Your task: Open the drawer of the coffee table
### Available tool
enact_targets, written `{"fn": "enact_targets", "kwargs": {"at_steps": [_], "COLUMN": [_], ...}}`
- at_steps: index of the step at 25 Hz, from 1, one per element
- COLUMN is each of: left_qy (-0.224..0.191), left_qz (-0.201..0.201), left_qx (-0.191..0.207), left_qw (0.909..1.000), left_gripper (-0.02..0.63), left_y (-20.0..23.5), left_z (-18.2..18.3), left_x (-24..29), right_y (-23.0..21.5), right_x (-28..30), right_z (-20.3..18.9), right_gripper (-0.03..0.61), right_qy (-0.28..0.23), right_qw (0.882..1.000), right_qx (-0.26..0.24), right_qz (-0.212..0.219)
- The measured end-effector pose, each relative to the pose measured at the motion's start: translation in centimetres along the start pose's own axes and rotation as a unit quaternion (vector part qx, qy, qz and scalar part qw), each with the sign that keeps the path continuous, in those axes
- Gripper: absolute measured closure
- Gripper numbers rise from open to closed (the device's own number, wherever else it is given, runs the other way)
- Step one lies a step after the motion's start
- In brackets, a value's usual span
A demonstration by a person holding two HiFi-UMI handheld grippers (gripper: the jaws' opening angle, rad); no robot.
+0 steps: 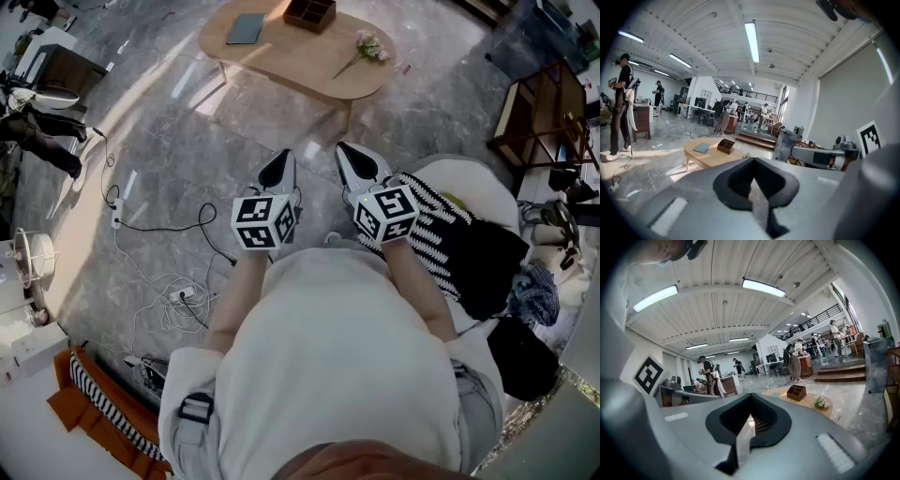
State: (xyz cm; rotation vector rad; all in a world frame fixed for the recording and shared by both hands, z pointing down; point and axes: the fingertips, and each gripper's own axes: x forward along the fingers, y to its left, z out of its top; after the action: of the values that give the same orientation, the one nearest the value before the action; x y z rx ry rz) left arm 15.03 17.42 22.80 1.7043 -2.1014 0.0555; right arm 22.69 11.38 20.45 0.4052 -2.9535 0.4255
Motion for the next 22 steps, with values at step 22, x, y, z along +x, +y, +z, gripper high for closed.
{"fn": "enact_targets", "kwargs": {"at_steps": [22], "left_qy": [-0.006], "left_qz": [0.029], "left_qx": [-0.034], "left_qw": [0.9990], "left_gripper": [0.617], "left_y": [0.7], "left_z": [-1.3], "left_x": [-2.9], "right_y": [1.8], "right_x": [-1.2], "right_z": [-0.5], "right_gripper": [0.580], "right_qy": [-0.003], "right_qw": [1.000], "right_qx": [-0.010], "right_qz": [0.018]}}
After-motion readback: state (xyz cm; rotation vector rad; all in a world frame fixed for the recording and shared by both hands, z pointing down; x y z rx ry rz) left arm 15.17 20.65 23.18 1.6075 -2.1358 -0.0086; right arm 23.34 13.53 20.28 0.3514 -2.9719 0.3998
